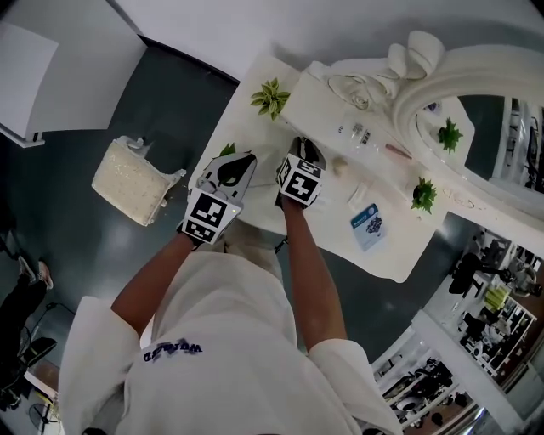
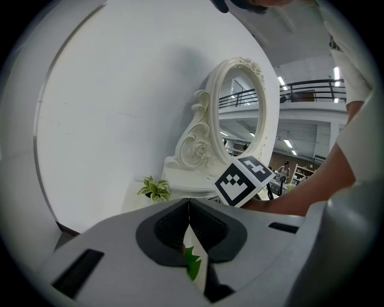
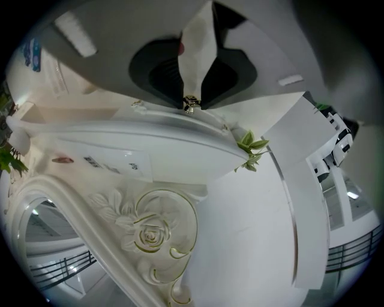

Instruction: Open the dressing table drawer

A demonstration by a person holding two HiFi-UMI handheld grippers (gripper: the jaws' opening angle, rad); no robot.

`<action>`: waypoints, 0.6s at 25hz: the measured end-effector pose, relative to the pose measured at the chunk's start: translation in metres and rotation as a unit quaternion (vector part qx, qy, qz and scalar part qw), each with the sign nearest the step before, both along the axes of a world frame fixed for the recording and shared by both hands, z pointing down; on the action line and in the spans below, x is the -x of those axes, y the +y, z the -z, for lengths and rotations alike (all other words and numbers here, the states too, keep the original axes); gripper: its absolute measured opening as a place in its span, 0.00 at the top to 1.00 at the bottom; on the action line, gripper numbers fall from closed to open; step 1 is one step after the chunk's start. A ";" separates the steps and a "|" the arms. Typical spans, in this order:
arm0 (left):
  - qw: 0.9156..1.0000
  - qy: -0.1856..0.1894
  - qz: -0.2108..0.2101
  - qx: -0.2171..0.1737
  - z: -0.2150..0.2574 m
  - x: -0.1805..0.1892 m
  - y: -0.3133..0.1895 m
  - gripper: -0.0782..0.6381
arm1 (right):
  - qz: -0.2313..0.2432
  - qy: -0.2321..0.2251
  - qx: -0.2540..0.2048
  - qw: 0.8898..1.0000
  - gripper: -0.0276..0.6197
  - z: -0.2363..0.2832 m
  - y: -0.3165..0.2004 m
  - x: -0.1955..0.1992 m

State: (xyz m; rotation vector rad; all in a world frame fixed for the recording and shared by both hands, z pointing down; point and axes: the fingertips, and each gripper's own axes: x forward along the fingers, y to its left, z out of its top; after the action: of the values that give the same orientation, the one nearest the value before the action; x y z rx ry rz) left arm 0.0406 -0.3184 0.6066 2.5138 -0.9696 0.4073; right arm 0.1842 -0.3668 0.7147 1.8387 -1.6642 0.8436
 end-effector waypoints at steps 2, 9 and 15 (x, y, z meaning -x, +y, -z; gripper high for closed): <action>1.000 0.000 -0.003 0.001 0.001 -0.002 0.003 0.88 | -0.002 0.000 0.002 1.000 0.80 0.001 0.005 0.000; 1.000 -0.005 -0.003 -0.004 0.005 -0.004 0.005 0.88 | 0.000 -0.005 0.008 1.000 0.80 0.000 0.013 0.003; 1.000 -0.013 0.002 -0.004 0.003 -0.003 0.005 0.88 | -0.008 -0.011 0.013 1.000 0.80 0.000 0.011 0.003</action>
State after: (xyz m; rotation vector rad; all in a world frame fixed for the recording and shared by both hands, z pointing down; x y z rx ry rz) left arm 0.0432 -0.3134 0.6031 2.5189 -0.9868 0.4367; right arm 0.1808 -0.3556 0.7149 1.8346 -1.6463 0.8903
